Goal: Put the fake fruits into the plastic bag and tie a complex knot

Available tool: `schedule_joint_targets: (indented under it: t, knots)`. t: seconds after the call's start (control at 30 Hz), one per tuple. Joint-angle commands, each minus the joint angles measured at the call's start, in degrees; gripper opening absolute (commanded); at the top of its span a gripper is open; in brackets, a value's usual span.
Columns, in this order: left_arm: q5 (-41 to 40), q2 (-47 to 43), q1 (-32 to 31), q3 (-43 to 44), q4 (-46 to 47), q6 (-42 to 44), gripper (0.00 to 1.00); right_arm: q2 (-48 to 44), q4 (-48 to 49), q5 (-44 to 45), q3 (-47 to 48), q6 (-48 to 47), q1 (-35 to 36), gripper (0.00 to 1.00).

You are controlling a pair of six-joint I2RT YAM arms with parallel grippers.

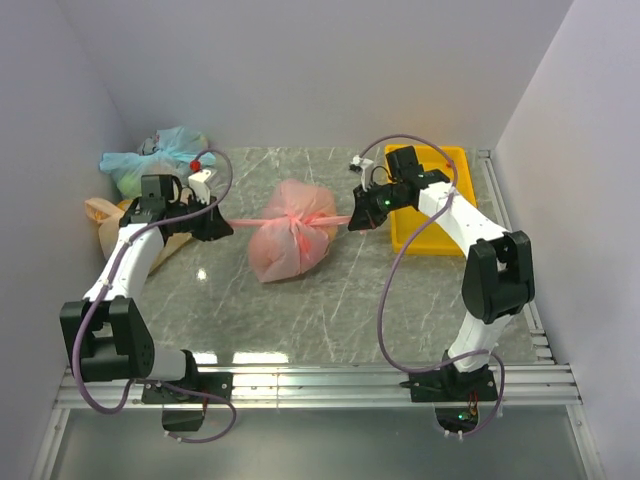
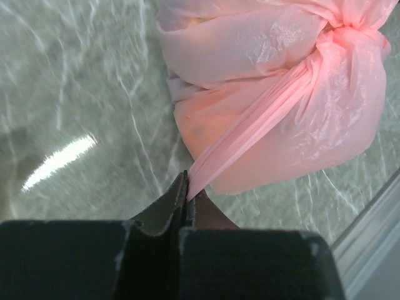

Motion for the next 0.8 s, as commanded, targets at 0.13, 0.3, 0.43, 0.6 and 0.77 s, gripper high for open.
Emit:
schedule_joint_targets:
  t: [0.13, 0.3, 0.43, 0.6, 0.77]
  knots:
    - [-20.5, -0.5, 13.1, -1.1, 1.4, 5.3, 0.00, 1.4, -8.7, 22.0, -0.6, -5.1, -14.1, 0.00]
    - [-18.9, 2.4, 8.8, 3.4, 2.6, 2.5, 0.01, 2.5, -8.0, 18.5, 5.3, -1.2, -10.6, 0.00]
    - [-20.5, 7.0, 5.8, 8.2, 5.5, -0.4, 0.00, 7.4, -7.6, 17.5, 15.2, 1.5, -7.0, 0.00]
    - [-22.1, 15.1, 4.4, 17.3, 6.3, -4.5, 0.00, 16.7, -6.9, 18.4, 25.7, 5.2, -4.3, 0.00]
    - [-20.6, 24.5, 2.7, 24.4, 8.0, -6.8, 0.01, 24.1, -2.0, 25.3, 30.3, 6.5, -3.4, 0.00]
